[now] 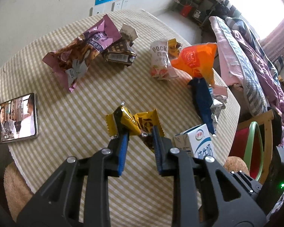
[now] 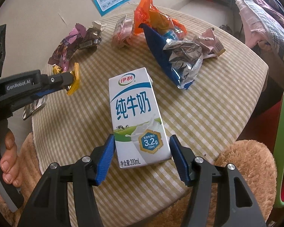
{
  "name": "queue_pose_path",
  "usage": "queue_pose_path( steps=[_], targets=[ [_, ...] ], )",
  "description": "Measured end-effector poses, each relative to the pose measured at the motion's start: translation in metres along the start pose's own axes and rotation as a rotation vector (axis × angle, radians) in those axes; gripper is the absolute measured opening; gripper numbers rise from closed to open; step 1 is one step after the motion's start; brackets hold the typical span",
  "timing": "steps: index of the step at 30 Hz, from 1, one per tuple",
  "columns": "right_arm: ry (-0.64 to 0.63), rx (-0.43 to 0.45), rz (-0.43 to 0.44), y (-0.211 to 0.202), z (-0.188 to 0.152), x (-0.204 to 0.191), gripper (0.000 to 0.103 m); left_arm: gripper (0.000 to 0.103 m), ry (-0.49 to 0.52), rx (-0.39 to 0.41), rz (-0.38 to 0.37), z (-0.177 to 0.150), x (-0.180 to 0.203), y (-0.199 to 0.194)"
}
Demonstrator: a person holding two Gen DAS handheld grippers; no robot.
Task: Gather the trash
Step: 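Grasp and lift the white milk carton with the right gripper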
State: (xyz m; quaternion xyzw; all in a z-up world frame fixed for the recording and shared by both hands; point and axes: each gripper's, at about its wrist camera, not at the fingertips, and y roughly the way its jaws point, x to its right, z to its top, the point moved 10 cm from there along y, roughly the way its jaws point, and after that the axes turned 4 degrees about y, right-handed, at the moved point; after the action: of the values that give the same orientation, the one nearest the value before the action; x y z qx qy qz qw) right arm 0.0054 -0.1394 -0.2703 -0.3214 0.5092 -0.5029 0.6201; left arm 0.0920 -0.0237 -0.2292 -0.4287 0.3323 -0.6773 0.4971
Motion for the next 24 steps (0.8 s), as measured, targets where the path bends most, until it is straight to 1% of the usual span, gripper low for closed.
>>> queue_pose_path(
  steps=[2, 4, 8, 9, 10, 15, 24],
  targets=[
    [0.004, -0.005, -0.003, 0.0, 0.0, 0.0, 0.06, 0.024, -0.001, -0.009, 0.0, -0.002, -0.001, 0.003],
    [0.008, -0.011, -0.014, 0.002, 0.0, 0.002, 0.065, 0.024, -0.006, -0.019, 0.001, -0.005, -0.002, 0.005],
    [0.013, -0.01, -0.009, 0.002, 0.001, 0.002, 0.065, 0.024, -0.02, -0.036, 0.0, -0.01, -0.006, 0.009],
    [0.011, -0.007, -0.009, 0.002, 0.001, 0.002, 0.063, 0.024, -0.021, -0.037, 0.001, -0.011, -0.006, 0.009],
    [0.007, -0.005, -0.005, 0.001, 0.001, 0.001, 0.058, 0.024, -0.021, -0.038, 0.001, -0.011, -0.007, 0.009],
    [-0.017, 0.013, -0.001, 0.0, -0.001, -0.003, 0.056, 0.025, -0.018, -0.038, 0.0, -0.012, -0.005, 0.009],
    [0.013, 0.076, 0.019, -0.016, 0.005, 0.0, 0.056, 0.025, -0.015, -0.006, -0.01, -0.006, -0.002, -0.006]
  ],
)
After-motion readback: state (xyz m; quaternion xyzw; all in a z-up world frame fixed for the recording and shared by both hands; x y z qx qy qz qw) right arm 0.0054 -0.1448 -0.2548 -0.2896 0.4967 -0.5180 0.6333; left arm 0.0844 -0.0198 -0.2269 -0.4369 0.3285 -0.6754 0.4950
